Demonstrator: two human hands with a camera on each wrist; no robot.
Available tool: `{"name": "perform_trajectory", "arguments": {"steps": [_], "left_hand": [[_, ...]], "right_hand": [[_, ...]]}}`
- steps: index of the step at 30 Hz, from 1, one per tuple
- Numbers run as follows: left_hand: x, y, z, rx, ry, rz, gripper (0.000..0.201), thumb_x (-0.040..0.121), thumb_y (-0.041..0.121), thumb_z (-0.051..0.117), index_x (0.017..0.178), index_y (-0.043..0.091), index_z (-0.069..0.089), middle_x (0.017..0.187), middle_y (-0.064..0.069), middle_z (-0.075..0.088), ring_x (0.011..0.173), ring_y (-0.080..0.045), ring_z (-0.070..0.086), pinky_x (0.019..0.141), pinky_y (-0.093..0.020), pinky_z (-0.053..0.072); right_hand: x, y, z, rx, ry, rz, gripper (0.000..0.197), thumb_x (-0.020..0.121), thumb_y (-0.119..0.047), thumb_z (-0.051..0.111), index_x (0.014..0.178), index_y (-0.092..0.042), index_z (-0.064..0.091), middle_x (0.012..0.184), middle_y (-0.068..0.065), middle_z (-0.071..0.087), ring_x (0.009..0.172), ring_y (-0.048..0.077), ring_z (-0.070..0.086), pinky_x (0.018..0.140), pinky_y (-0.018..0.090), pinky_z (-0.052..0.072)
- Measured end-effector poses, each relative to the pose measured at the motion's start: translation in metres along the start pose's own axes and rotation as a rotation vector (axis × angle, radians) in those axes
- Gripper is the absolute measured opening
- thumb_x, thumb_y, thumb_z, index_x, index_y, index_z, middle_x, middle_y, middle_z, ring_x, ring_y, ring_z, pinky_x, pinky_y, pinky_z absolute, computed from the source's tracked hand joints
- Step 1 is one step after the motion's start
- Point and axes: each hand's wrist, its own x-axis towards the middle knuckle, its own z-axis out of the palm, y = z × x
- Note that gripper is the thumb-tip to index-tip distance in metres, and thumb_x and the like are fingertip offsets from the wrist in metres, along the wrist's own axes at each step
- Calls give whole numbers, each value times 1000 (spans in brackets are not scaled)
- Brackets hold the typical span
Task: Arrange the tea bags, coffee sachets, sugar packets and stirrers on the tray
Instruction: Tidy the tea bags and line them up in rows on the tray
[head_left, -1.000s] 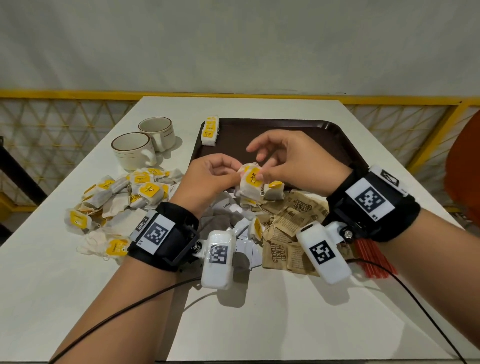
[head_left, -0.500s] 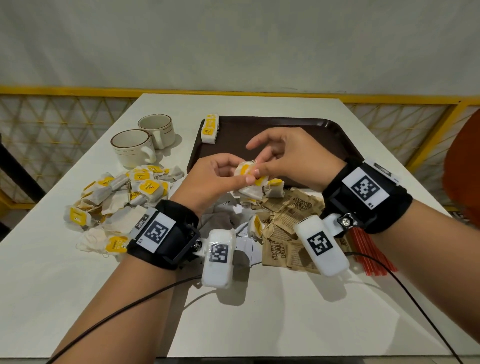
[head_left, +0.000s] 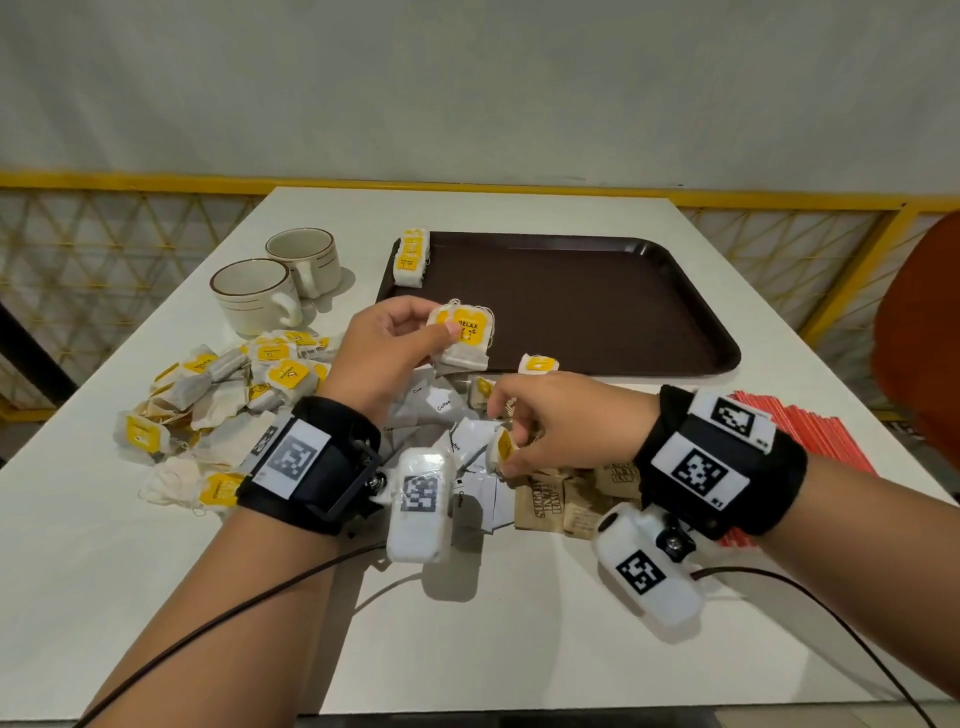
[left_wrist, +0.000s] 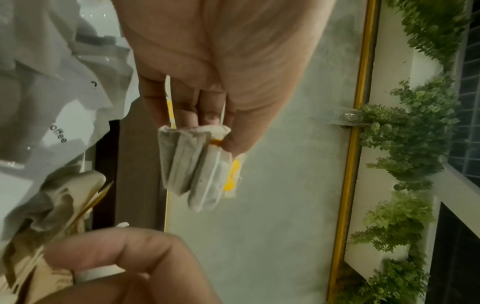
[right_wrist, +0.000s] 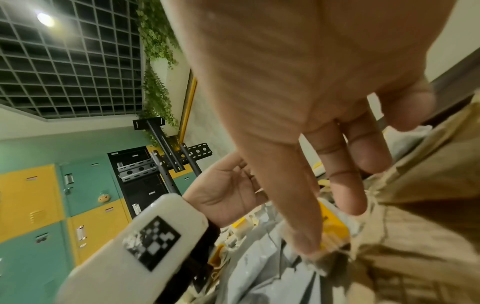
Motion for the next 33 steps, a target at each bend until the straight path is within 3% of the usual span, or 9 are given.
{"name": "perform_trajectory", "arguments": {"steps": [2, 5, 8, 12, 16, 19, 24, 28, 33], "left_hand": [[0, 0, 0, -5, 8, 3, 8, 83, 4, 67, 89, 10, 67, 82, -6, 71, 67, -13, 60, 55, -14, 48], [0, -1, 0, -11, 10, 3, 8, 83, 5, 68, 88, 11, 67, 76, -1, 72, 67, -14, 59, 54, -13, 48], [0, -2, 2, -12, 2, 10, 8, 82, 3, 68, 86, 10, 67, 72, 1, 72, 66, -17, 58, 54, -13, 48], [1, -4, 2, -14, -6, 24, 9, 82, 2, 68, 86, 9, 67, 73, 0, 72, 67, -19, 58, 55, -14, 49], [1, -4, 2, -20, -5, 27, 8, 81, 2, 69, 87, 8, 67, 83, -10, 72, 79, -31, 58, 60, -18, 51], [1, -3, 1, -19, -2, 34, 9, 82, 3, 68, 90, 7, 67, 87, -13, 71, 80, -31, 57, 59, -17, 51], [2, -4, 0, -20, 6, 31, 9, 82, 4, 69, 89, 9, 67, 84, -8, 72, 78, -26, 60, 58, -15, 51], [3, -5, 0, -25, 3, 28, 9, 82, 5, 69, 90, 9, 67, 87, -10, 72, 82, -30, 59, 62, -19, 52], [3, -5, 0, -29, -11, 32, 9, 81, 5, 69, 89, 10, 68, 83, -6, 73, 81, -29, 60, 62, -19, 52]], "right_hand": [[1, 0, 4, 26, 16, -8, 38, 80, -28, 73, 111, -22, 51, 86, -3, 67, 73, 11, 57, 68, 27, 47], [2, 2, 8, 57, 41, -29, 35, 82, -21, 71, 112, -21, 53, 84, -5, 67, 69, 6, 57, 64, 17, 44], [2, 1, 7, 54, 67, -40, 34, 84, -30, 70, 113, -23, 54, 89, -6, 62, 67, 3, 50, 58, 13, 39], [5, -3, 9, 18, 88, -50, 45, 80, -48, 70, 113, -24, 53, 94, -6, 55, 74, 6, 48, 62, 20, 40], [6, -3, 11, 24, 71, -35, 47, 78, -39, 75, 116, -24, 50, 92, -3, 56, 70, 6, 47, 62, 21, 41], [4, -5, 7, 97, 49, -49, 50, 75, -33, 78, 115, -27, 48, 94, 0, 60, 72, 9, 52, 65, 25, 46], [2, -3, -2, 19, -68, -41, 59, 74, -45, 77, 120, -34, 43, 99, -3, 60, 85, 15, 60, 72, 29, 50], [3, 1, -2, -17, -56, -54, 57, 73, -38, 79, 120, -31, 48, 94, -5, 61, 87, 16, 60, 77, 34, 52], [1, 0, -1, -31, -26, -112, 54, 71, -32, 82, 116, -30, 51, 83, -16, 45, 69, -1, 45, 58, 11, 36]]}}
